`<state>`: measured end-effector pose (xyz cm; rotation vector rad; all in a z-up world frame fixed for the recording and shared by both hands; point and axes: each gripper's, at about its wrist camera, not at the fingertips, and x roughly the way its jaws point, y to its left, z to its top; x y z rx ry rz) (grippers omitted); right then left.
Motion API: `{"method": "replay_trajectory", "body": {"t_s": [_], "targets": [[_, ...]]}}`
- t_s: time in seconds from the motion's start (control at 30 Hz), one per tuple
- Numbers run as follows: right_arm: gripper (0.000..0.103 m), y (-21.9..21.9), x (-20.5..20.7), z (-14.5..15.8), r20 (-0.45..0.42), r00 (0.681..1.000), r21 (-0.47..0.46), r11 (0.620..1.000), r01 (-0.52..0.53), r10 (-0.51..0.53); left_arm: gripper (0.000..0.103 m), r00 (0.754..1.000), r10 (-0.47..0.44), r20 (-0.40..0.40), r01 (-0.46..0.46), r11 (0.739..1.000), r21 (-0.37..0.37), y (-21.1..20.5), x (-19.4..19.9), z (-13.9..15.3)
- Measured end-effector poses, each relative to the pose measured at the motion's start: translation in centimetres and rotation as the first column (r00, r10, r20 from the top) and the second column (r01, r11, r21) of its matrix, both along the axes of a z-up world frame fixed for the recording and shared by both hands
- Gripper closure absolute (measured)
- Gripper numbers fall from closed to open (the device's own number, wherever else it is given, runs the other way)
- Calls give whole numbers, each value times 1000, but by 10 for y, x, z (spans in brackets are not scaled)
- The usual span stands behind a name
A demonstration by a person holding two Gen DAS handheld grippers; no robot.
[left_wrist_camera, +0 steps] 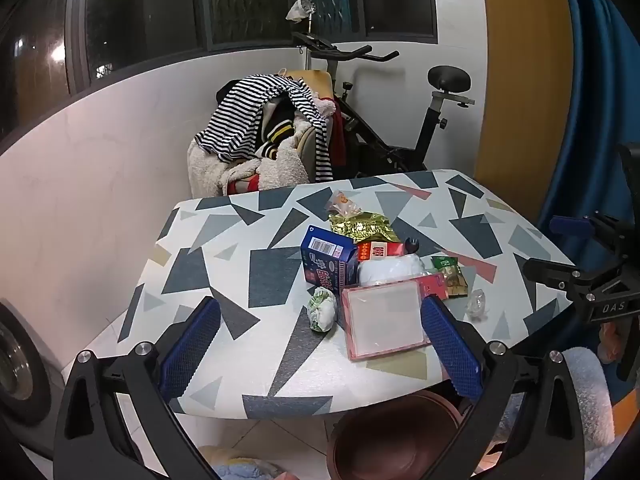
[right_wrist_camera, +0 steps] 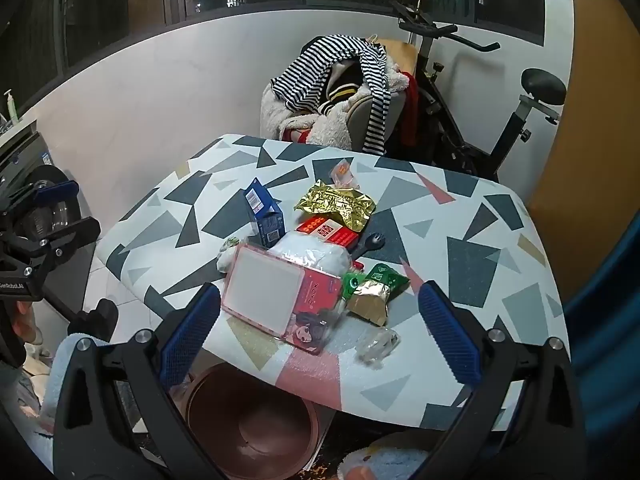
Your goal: Collect trash
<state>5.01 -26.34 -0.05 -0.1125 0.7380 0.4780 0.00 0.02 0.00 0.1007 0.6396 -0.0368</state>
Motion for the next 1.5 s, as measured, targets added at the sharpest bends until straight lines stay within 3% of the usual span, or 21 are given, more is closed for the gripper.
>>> {"method": "replay_trajectory", "body": {"t_s": [1.5], "targets": [[6, -2, 0, 1, 11, 1000, -4, 1000, 1, -1, 5, 1000, 0, -3, 0, 1000, 8, 0, 0, 0]]}}
